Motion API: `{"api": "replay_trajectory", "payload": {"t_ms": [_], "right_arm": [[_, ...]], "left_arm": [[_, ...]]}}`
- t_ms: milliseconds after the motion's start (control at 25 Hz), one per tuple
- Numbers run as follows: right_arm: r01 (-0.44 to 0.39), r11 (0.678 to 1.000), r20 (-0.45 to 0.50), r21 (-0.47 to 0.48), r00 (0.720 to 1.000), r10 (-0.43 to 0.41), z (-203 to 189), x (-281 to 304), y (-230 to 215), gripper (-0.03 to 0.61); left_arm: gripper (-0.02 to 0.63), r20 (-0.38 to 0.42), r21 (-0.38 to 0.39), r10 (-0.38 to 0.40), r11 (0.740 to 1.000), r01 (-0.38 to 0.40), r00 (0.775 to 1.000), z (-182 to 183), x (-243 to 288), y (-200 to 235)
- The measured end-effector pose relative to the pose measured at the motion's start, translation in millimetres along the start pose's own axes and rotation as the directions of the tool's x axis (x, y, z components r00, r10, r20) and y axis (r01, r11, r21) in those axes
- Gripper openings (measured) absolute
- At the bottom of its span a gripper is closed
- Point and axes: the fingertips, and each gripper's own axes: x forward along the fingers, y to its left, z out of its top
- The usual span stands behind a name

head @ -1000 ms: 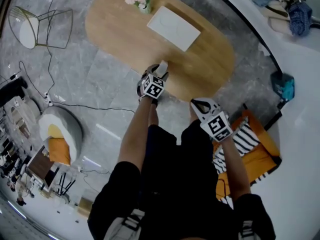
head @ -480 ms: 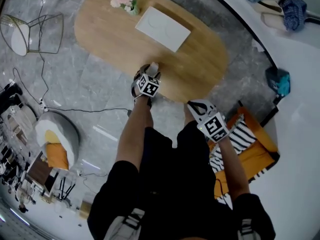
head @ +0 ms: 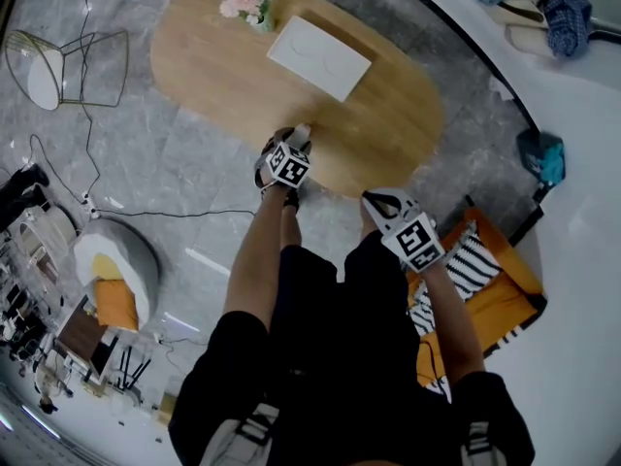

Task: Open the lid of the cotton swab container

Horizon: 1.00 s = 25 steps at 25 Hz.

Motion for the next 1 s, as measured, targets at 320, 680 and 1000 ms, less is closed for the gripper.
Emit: {"api": "replay_trajectory", "payload": {"t_ms": [320, 680, 1000], "right_arm": [[0.011, 1.000, 0.018, -0.012, 1.000, -0.010, 17, 1, 22, -0.003], [0.043, 0.999, 0.040, 0.002, 0.998, -0.043, 38, -8, 71, -0.003], [0.115, 0.993, 0.054, -0.022, 0.992, -0.114, 51, -22, 117, -0.003]], "left_arm": [[0.218, 0.046, 0.114, -0.050, 0.992, 0.045, 0.998, 20, -55, -4], [0.218, 0.095, 0.209, -0.064, 0.977, 0.042, 0.993, 19, -159, -20], [0.218, 0.100, 0.341, -0.142, 0.935, 0.100, 0.985, 14, -239, -35]]}}
